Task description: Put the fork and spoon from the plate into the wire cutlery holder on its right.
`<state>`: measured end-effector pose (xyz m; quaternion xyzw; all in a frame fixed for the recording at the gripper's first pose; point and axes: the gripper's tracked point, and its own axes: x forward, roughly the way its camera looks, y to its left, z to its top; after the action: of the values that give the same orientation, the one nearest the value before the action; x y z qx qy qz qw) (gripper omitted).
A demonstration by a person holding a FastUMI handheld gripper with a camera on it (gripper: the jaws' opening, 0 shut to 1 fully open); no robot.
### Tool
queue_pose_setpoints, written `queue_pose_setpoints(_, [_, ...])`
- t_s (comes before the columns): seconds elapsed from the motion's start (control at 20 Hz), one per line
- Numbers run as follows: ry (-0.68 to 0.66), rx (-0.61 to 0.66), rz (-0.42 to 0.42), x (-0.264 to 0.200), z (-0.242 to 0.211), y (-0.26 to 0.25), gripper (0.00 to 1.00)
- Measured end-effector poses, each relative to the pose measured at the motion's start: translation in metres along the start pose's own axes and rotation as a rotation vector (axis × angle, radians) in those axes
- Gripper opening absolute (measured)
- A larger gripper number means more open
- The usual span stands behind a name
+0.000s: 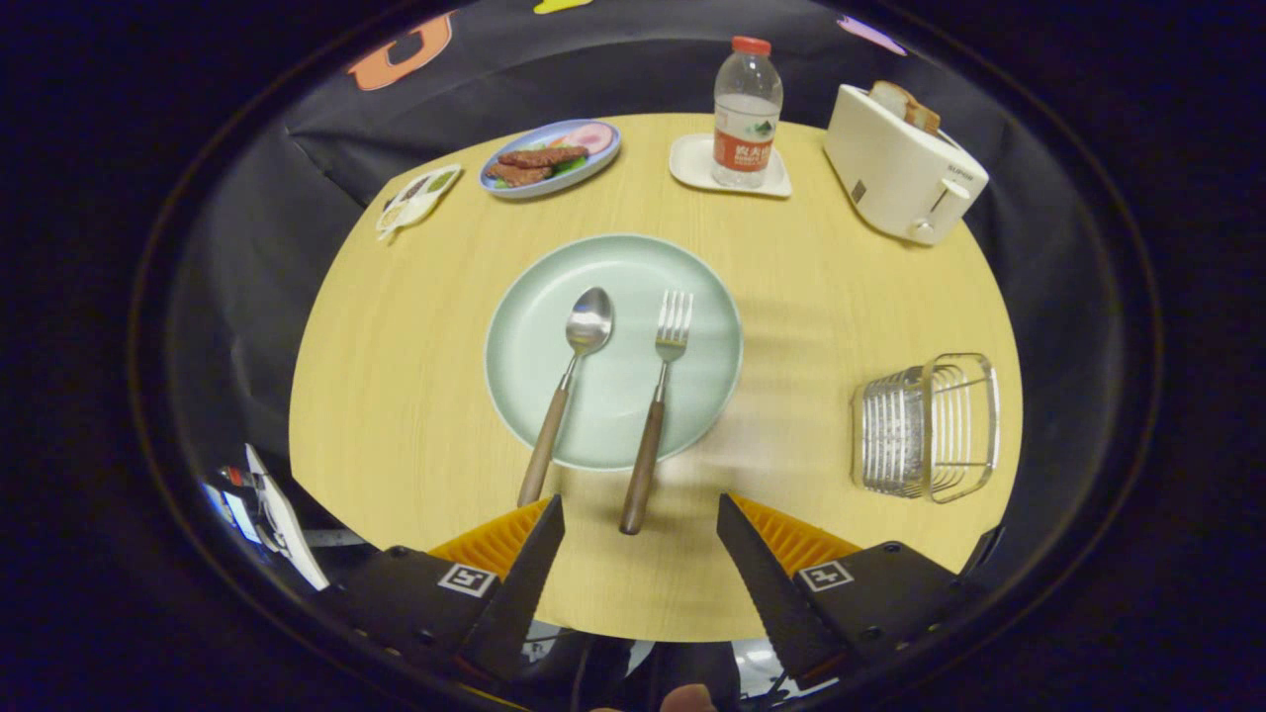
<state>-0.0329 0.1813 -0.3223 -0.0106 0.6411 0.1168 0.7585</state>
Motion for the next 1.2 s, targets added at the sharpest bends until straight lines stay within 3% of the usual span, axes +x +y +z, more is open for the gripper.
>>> queue_pose_setpoints(0.2, [0.060, -0.014, -0.018, 0.030, -0.003, -0.002, 0.84])
queue_pose_setpoints(0.3, [0.090, 0.009, -0.023, 0.042, -0.004, -0.003, 0.74])
queue_pose_setpoints(0.75, [0.148, 0.076, -0.015, 0.054, -0.002, -0.006, 0.07])
queue_pose_setpoints(0.85, [0.122, 0.090, 0.008, 0.045, 0.000, -0.007, 0.07])
queue_pose_setpoints(0.9, [0.119, 0.088, 0.014, 0.036, 0.002, -0.007, 0.00])
queue_pose_setpoints(1.2, [0.102, 0.087, 0.071, -0.041, 0.009, -0.019, 0.00])
